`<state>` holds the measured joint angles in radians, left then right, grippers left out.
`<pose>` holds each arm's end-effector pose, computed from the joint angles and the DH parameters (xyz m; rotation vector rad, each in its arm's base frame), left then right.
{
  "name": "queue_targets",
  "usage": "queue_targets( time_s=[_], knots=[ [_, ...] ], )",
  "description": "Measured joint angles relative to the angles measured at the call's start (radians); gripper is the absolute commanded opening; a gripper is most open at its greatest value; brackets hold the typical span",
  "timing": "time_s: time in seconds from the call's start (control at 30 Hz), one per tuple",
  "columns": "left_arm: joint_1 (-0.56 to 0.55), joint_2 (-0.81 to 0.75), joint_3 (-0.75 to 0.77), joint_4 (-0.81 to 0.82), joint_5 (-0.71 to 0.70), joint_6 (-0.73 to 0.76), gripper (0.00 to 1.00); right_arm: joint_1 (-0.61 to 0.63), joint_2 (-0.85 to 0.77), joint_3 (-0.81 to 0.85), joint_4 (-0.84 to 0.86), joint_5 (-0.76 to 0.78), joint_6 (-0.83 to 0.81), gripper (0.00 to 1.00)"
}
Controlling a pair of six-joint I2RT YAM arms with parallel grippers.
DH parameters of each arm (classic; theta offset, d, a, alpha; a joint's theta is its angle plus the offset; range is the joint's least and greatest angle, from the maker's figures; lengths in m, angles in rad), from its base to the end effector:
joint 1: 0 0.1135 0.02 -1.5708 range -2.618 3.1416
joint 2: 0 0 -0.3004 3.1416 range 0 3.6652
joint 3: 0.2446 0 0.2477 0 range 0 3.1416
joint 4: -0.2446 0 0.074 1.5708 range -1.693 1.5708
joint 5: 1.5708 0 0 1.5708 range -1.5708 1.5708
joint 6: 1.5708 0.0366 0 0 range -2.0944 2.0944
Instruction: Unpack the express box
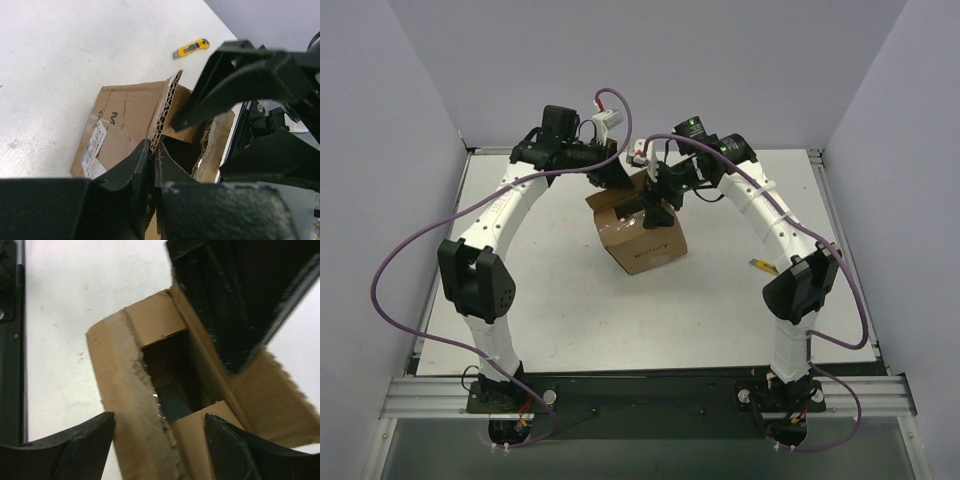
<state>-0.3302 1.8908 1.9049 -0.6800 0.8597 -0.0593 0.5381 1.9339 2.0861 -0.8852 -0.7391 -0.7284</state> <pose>0.3987 -0.1660 0.4015 0.7656 2.0672 -1.1702 0.3568 0.2417 0.4224 -1.5684 1.5110 0.7367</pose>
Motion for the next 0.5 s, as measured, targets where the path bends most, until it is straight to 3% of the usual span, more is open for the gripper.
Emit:
queue_targets(
  time_s=[0.2, 0.27, 0.4, 0.5],
  knots=[
    [0.0, 0.003, 0.001, -0.007, 0.016, -0.008, 0.0, 0.019, -0.068, -0.071, -0.061, 0.01, -0.049, 0.51],
    [-0.004, 0.008, 0.005, -0.008, 0.031, -0.013, 0.0, 0.028, -0.121, -0.119, -0.045, 0.027, -0.069, 0.41],
    [0.002, 0.033, 0.027, -0.006, 0.034, -0.016, 0.0, 0.05, -0.336, -0.362, 0.043, 0.099, -0.113, 0.18],
    [0.016, 0.043, 0.032, -0.002, 0.041, -0.023, 0.0, 0.096, -0.523, -0.625, 0.153, 0.175, -0.166, 0.1]
  ],
)
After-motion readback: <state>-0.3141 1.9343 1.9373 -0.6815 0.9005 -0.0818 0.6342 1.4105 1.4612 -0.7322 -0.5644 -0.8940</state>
